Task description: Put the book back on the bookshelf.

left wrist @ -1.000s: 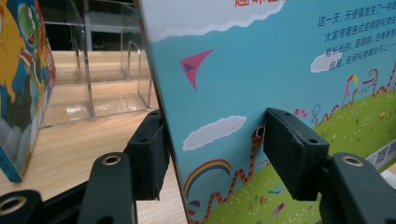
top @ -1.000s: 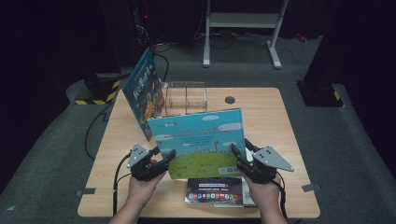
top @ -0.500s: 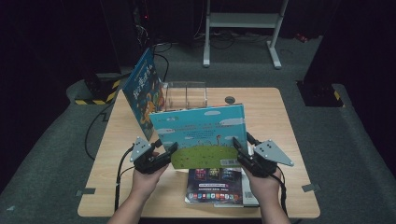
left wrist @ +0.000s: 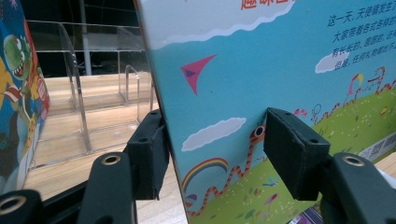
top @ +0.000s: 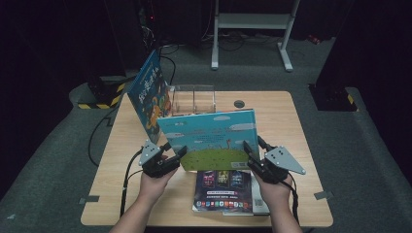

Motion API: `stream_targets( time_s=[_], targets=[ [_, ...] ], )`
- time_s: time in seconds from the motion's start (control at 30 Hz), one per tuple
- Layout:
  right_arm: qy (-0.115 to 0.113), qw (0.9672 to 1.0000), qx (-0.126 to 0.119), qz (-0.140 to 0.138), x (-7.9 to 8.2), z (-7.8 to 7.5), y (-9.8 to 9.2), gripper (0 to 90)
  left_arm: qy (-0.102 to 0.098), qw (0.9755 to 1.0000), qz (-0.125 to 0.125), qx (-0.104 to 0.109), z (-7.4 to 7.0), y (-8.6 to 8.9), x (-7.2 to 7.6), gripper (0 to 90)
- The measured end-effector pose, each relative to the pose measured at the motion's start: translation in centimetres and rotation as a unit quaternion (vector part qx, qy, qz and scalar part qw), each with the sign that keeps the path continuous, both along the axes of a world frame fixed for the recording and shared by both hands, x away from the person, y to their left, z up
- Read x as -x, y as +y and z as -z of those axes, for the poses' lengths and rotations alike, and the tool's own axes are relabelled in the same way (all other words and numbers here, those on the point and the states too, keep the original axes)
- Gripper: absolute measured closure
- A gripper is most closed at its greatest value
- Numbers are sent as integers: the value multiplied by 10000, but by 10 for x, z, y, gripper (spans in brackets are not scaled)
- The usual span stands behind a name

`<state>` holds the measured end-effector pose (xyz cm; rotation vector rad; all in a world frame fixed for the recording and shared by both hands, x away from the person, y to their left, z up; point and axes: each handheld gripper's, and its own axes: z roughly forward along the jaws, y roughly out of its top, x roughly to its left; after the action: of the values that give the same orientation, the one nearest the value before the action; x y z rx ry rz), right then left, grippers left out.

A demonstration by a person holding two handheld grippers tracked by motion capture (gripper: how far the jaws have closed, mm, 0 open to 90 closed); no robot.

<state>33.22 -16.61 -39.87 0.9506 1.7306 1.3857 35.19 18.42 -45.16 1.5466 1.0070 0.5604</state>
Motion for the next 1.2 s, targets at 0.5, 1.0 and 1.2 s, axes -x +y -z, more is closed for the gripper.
stream_targets(
  time_s=[0.5,1.0,1.2],
  targets=[
    [-193,9997,-75,-133,21,2,5,523,-16,10000,93,14,6,8,14,411],
    [-145,9994,-44,-307,22,-3,10,457,47,9999,87,45,9,11,17,407],
    [-74,9993,-28,-365,14,-6,13,407,15,10000,25,-7,8,9,18,409]
  ],
)
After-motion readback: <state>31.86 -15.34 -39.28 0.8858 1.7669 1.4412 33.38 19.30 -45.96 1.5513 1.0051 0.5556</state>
